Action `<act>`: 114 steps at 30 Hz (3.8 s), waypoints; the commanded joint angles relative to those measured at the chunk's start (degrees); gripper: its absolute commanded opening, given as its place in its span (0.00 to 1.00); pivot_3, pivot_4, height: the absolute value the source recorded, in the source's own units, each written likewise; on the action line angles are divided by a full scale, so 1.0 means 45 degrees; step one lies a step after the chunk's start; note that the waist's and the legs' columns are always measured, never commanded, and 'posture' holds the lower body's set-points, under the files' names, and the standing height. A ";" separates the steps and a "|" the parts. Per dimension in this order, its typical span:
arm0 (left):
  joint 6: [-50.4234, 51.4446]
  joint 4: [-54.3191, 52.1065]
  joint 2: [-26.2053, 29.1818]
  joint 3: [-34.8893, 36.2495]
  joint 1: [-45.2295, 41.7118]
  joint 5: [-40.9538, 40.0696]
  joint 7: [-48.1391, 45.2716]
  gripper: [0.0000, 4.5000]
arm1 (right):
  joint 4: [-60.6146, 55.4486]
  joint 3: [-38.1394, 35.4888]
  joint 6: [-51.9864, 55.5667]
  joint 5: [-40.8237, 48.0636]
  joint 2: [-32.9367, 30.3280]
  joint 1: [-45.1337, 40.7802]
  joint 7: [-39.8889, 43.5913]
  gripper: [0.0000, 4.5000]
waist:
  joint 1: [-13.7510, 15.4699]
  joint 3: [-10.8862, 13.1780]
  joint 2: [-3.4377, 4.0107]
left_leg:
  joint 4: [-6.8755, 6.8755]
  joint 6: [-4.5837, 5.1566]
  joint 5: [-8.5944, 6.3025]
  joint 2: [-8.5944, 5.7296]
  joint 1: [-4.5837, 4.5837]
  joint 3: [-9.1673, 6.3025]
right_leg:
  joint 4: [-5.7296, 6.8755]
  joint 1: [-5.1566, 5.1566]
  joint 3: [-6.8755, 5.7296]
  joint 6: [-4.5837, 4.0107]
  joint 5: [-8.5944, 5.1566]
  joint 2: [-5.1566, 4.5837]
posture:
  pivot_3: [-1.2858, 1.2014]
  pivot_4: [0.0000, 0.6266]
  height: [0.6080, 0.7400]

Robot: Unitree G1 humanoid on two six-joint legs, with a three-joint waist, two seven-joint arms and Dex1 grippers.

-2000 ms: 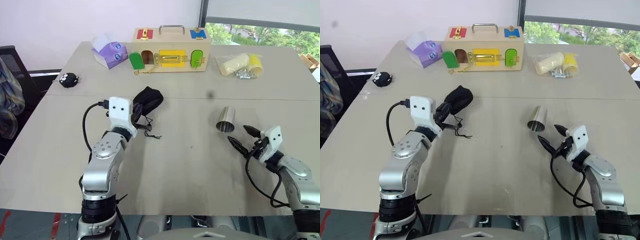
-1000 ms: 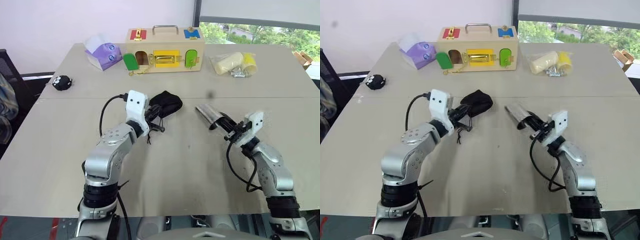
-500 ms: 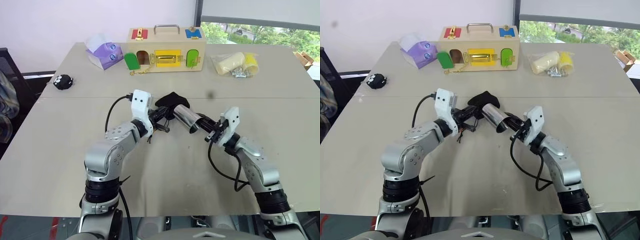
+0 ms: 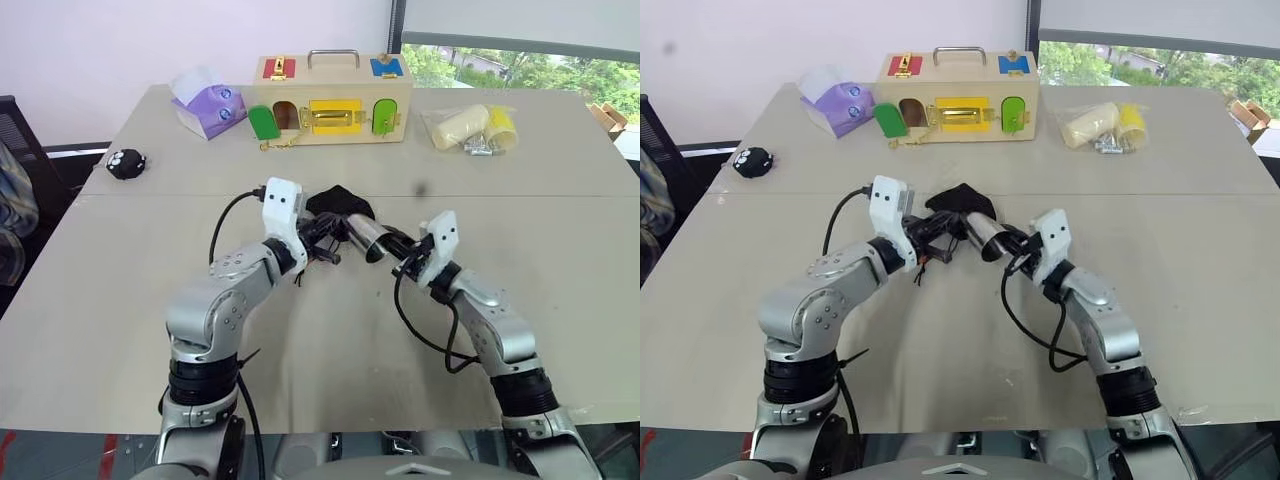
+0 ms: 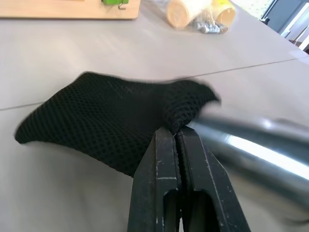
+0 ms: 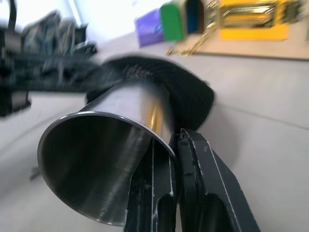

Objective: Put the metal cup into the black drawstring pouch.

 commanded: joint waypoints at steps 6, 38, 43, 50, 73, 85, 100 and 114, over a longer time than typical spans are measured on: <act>-0.0049 -0.0696 -0.0160 -0.0185 -0.0090 -0.0489 0.0075 0.00 | 0.0751 -0.0917 0.2414 0.0630 0.1854 -0.2070 -0.2017 0.02 | -0.0013 0.0001 -0.0002 | 0.0000 -0.0005 0.0003 0.0001 0.0000 -0.0003 | 0.0005 -0.0001 -0.0002 -0.0001 0.0001 0.0000 | 0.52 0.24 1.00; 0.0042 -0.0424 -0.0851 0.0982 -0.1489 -0.1979 0.0503 0.00 | 0.3932 0.2162 -0.1087 -0.3307 0.0654 -0.5525 -0.3279 0.02 | -0.0316 0.0020 -0.0031 | -0.0062 -0.0042 0.0028 -0.0005 -0.0033 0.0030 | -0.0012 -0.0074 0.0049 0.0000 -0.0001 0.0014 | 0.52 0.24 1.00; -0.0009 -0.0441 -0.0853 0.0908 -0.1284 -0.2004 0.0476 0.00 | 0.3491 0.0064 0.0201 -0.1161 0.2436 -0.5678 -0.3622 0.02 | -0.0309 0.0028 -0.0043 | -0.0064 -0.0046 0.0030 -0.0003 -0.0034 0.0029 | -0.0015 -0.0073 0.0046 0.0000 0.0000 0.0013 | 0.52 0.24 1.00; -0.0381 -0.0123 -0.0466 0.1079 -0.1056 -0.1838 0.0329 0.00 | 0.2093 -0.3394 0.2730 0.4182 0.4055 -0.4932 -0.3159 0.02 | -0.0237 0.0035 -0.0048 | -0.0062 -0.0046 0.0030 -0.0006 -0.0041 0.0008 | -0.0011 -0.0067 0.0035 -0.0002 0.0002 0.0009 | 0.52 0.24 1.00; -0.0531 0.0562 -0.0369 0.2150 -0.1563 -0.2663 0.1446 0.00 | -0.1376 -0.2441 0.4435 0.4954 0.1514 -0.2160 -0.1091 0.99 | -0.0226 0.0037 -0.0054 | -0.0072 -0.0044 0.0028 -0.0008 -0.0048 0.0010 | -0.0021 -0.0075 0.0040 -0.0002 0.0001 0.0010 | 0.52 0.24 1.00; -0.0522 0.0913 -0.0471 0.2276 -0.1805 -0.3125 0.1835 0.00 | 0.0294 0.0783 0.1458 0.0343 -0.0312 -0.1538 -0.0033 0.99 | -0.0324 0.0042 -0.0066 | -0.0073 -0.0056 0.0035 0.0001 -0.0027 0.0018 | -0.0005 -0.0077 0.0048 -0.0001 -0.0001 0.0025 | 0.52 0.24 1.00; -0.0533 0.0789 -0.0579 0.2192 -0.1753 -0.3325 0.2097 0.00 | 0.4674 0.0331 -0.1808 -0.1642 0.2202 -0.2733 -0.1813 0.58 | -0.0228 0.0053 -0.0098 | -0.0067 -0.0066 0.0042 -0.0006 -0.0038 0.0009 | -0.0017 -0.0071 0.0043 0.0000 0.0001 0.0017 | 0.52 0.24 1.00; -0.0728 0.0818 -0.0719 0.2114 -0.1574 -0.3288 0.2298 0.00 | 0.1372 -0.0993 -0.1759 -0.2731 0.0565 -0.2408 -0.2979 0.01 | -0.0188 0.0055 -0.0098 | -0.0063 -0.0067 0.0042 -0.0011 -0.0038 0.0010 | -0.0009 -0.0071 0.0046 0.0000 0.0001 0.0011 | 0.52 0.24 1.00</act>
